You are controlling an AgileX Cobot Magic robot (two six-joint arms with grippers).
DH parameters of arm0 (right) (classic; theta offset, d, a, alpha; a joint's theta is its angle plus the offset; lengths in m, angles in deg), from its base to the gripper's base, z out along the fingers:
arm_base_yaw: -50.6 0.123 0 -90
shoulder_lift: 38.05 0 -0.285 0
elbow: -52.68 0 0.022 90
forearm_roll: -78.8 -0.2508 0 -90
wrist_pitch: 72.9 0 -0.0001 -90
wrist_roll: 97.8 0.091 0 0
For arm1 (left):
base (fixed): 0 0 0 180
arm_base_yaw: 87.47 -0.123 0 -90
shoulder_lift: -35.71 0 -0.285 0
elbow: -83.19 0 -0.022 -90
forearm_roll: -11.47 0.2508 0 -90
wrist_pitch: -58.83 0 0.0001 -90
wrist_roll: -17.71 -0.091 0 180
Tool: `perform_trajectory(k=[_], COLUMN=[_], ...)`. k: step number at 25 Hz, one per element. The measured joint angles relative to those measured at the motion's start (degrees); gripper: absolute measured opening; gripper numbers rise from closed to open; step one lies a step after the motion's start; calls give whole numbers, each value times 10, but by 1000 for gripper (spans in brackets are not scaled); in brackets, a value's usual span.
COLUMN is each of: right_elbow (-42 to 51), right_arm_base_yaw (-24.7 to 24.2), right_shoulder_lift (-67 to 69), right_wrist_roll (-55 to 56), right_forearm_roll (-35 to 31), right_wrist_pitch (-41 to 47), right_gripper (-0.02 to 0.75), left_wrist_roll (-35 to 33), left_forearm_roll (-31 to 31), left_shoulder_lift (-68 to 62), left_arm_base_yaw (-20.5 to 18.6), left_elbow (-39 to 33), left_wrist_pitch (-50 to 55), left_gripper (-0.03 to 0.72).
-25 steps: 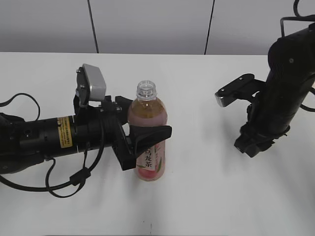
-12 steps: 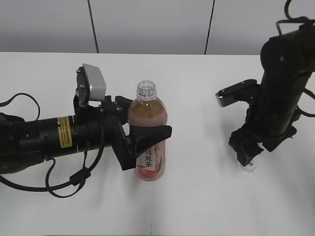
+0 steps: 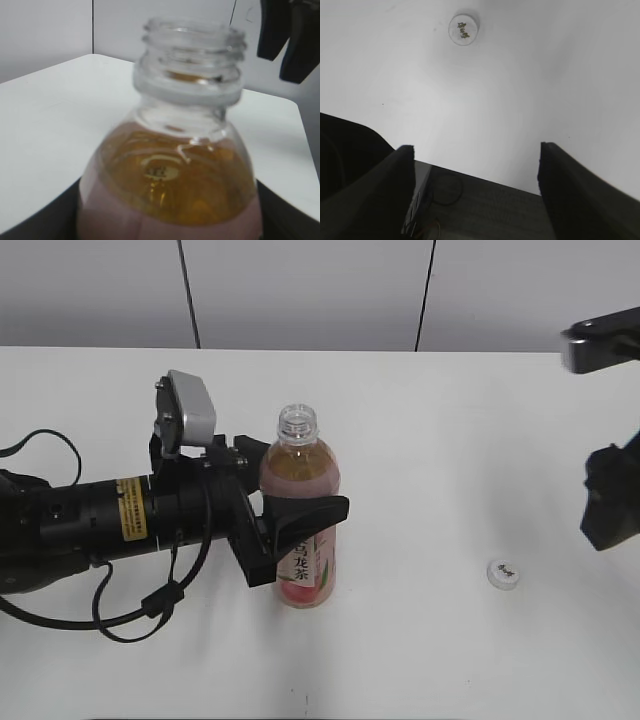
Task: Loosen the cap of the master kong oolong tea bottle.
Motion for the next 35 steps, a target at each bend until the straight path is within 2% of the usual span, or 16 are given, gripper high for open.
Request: perform_trajectory(k=[10, 15, 20, 25, 35], right_elbow=[189, 236, 266, 270, 272], right_arm_base_yaw=[0, 0, 0, 0, 0], right_shoulder_lift=[-301, -468, -584, -627, -629], right_wrist_roll=[4, -11, -12, -13, -13], right_forearm_roll=[-13, -10, -10, -10, -16], right_wrist_pitch=[-54, -69, -79, -84, -90], right_gripper=[577, 577, 577, 577, 577], left_wrist_roll=[-1, 0, 0, 0, 0], left_forearm_roll=[8, 12, 15, 17, 17], left_shoulder_lift=[0, 0, 0, 0, 31], left_arm_base_yaw=[0, 0, 0, 0, 0], left_elbow=[0, 0, 0, 0, 0], left_wrist_pitch=[0, -5, -5, -6, -6], left_gripper=[467, 532, 553, 573, 588])
